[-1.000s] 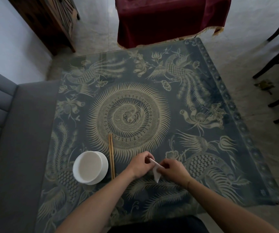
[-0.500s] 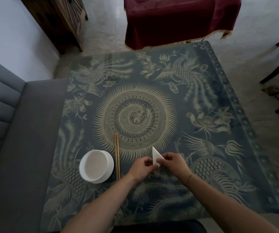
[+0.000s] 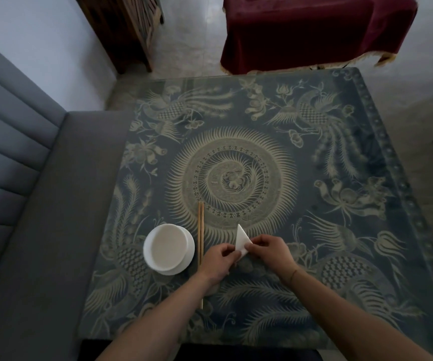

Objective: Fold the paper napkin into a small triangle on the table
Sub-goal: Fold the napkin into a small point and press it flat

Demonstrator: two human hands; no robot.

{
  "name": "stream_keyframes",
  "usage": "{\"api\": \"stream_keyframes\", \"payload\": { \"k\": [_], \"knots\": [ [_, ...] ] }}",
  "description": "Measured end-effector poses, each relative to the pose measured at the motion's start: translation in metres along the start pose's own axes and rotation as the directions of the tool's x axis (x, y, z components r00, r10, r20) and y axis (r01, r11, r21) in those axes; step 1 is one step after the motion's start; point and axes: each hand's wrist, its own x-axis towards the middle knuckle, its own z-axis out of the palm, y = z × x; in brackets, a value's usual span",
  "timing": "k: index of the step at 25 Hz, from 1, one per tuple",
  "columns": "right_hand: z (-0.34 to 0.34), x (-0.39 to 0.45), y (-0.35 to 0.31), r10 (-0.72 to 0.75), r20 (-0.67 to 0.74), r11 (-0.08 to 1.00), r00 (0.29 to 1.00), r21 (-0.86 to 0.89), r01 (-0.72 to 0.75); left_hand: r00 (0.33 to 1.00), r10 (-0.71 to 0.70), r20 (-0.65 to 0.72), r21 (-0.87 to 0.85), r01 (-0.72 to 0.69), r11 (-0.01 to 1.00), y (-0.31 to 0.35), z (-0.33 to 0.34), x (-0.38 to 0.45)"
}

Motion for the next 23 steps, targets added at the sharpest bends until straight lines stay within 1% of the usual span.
{"api": "stream_keyframes", "payload": {
  "k": [3,5,9,13,17,23],
  "knots": [
    [0.005,0.004,-0.005,0.003,0.028,1.0,1.0,-0.025,-0.002,0.997,0.027,-0.077,-0.014,-0.029,0.999,-0.004,-0.006,-0.001],
    [0.009,0.006,-0.007,0.006,0.044,0.999,0.999,-0.042,-0.004,0.995,0.035,-0.09,-0.002,-0.036,0.999,-0.006,-0.01,-0.001],
    [0.018,0.009,-0.013,-0.009,0.053,0.997,0.999,-0.081,0.013,0.992,0.009,-0.123,0.039,-0.004,0.999,-0.01,-0.017,-0.001],
    [0.029,0.01,-0.02,-0.023,0.061,0.992,0.998,-0.125,0.03,0.97,-0.008,-0.242,0.091,0.031,0.995,-0.015,-0.02,-0.005],
    [0.038,0.012,-0.022,-0.039,0.051,0.975,0.998,-0.217,0.049,0.94,0.015,-0.342,0.136,0.034,0.99,-0.02,-0.022,-0.008],
    [0.04,0.015,-0.022,-0.032,0.006,0.958,0.999,-0.283,0.033,0.93,0.054,-0.363,0.276,0.052,0.96,-0.018,-0.015,-0.006]
  ]
}}
